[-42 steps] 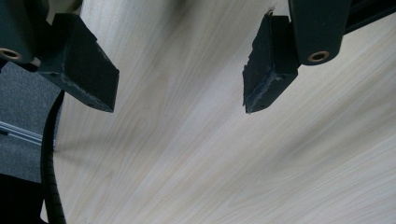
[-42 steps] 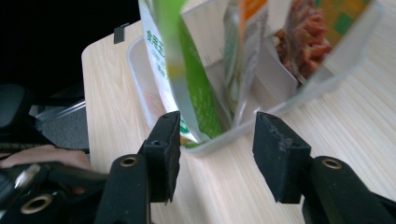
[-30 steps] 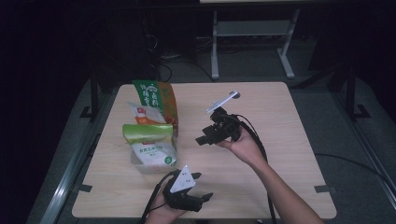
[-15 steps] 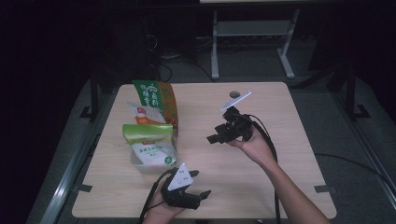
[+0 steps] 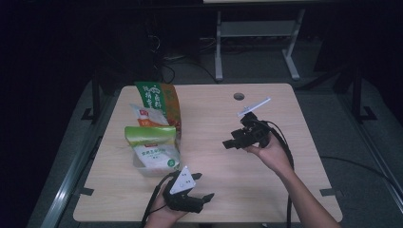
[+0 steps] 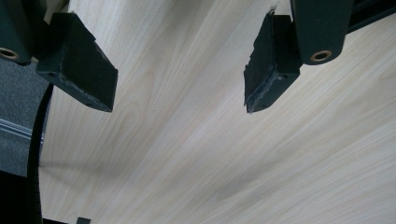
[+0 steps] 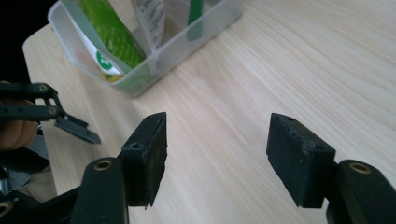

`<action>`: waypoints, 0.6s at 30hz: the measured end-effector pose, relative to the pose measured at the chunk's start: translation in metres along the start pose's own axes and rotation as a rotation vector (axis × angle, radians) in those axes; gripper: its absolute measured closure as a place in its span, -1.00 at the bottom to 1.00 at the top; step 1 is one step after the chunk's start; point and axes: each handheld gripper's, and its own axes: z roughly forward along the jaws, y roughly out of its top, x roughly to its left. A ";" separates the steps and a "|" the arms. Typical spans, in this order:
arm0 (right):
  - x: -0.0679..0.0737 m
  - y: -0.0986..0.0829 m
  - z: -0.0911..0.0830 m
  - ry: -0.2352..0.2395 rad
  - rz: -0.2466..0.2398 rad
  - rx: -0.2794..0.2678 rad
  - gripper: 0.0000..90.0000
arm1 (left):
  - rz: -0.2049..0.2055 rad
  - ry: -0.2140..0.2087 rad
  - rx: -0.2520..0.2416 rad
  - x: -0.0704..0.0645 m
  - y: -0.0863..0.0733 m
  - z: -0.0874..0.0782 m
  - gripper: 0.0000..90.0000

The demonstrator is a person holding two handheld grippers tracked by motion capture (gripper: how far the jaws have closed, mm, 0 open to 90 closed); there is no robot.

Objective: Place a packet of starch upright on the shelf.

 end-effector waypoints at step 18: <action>-0.026 -0.058 -0.026 -0.033 0.105 -0.030 -0.20 | -0.013 0.004 0.001 0.001 0.000 0.001 -0.44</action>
